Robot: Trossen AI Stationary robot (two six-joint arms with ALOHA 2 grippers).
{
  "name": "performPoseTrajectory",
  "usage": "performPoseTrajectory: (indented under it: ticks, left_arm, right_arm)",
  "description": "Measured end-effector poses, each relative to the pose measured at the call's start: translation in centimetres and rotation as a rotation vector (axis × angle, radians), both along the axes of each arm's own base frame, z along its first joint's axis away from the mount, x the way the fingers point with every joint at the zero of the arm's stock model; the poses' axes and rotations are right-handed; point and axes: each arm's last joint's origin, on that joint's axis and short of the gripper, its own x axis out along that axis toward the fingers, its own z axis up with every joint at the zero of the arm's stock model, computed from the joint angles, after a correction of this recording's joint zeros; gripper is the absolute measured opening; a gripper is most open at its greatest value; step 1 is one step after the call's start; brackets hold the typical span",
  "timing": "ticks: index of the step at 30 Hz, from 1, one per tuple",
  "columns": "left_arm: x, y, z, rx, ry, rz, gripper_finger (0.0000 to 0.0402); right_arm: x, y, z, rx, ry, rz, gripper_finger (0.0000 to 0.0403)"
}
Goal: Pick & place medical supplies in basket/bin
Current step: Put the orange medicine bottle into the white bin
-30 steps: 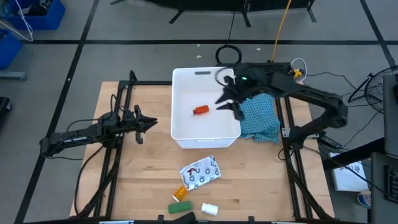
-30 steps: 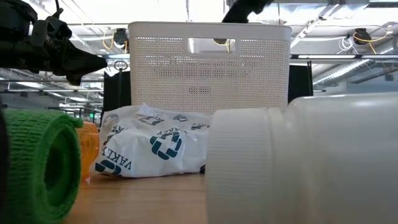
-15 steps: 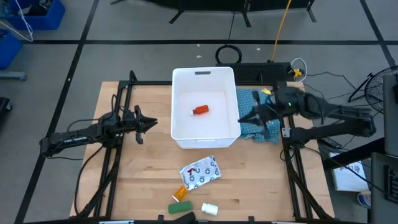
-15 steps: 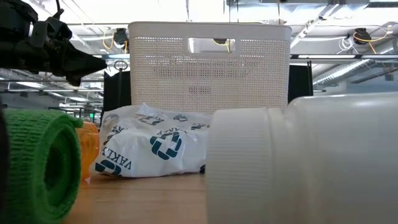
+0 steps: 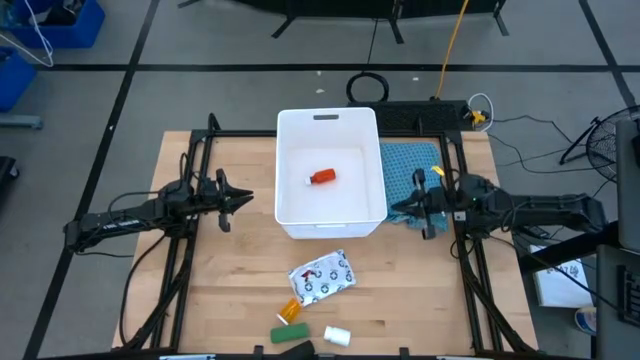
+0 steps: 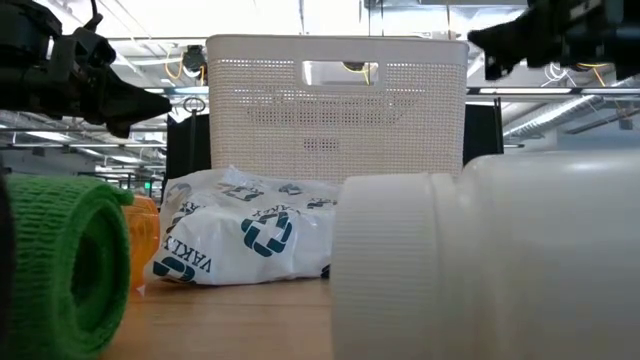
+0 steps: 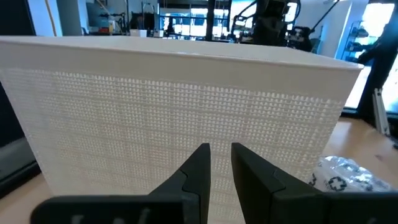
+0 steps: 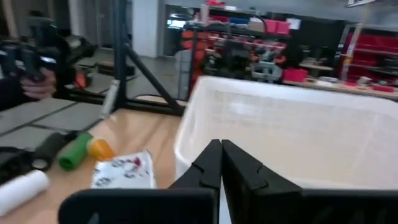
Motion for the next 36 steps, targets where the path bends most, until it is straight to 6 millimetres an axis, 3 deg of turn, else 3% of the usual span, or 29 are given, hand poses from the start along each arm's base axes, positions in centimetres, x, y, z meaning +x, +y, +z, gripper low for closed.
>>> performPoseTrajectory:
  ticks: [9, 16, 19, 22, 29, 36]
  left_arm:
    - [0.0, 0.0, 0.2, 0.028, -0.013, 0.000, 0.0067]
    - [0.0, 0.0, 0.4, -0.009, -0.041, -0.008, 0.0067]
    - [0.0, -0.3, 1.3, -0.029, -0.134, -0.060, 0.0067]
    - [-0.1, -0.9, 2.8, -0.037, -0.214, -0.162, 0.0067]
    - [-0.4, -2.5, 8.3, -0.034, -0.250, -0.208, 0.0067]
    - [2.1, -4.6, 15.1, -0.038, -0.075, -0.233, 0.0067]
  right_arm:
    - [-0.7, 0.1, -3.5, -0.043, -0.045, -0.006, 0.0001]
    - [-0.7, 0.1, -4.1, -0.111, -0.039, -0.003, 0.0001]
    - [-0.7, 0.1, -4.1, -0.131, -0.048, -0.004, 0.0001]
    - [-0.8, 0.1, -3.9, -0.140, -0.065, -0.006, 0.0001]
    - [-0.8, 0.1, -3.8, -0.145, -0.076, -0.007, 0.0001]
    - [-0.8, 0.1, -3.7, -0.132, -0.086, -0.007, 0.0001]
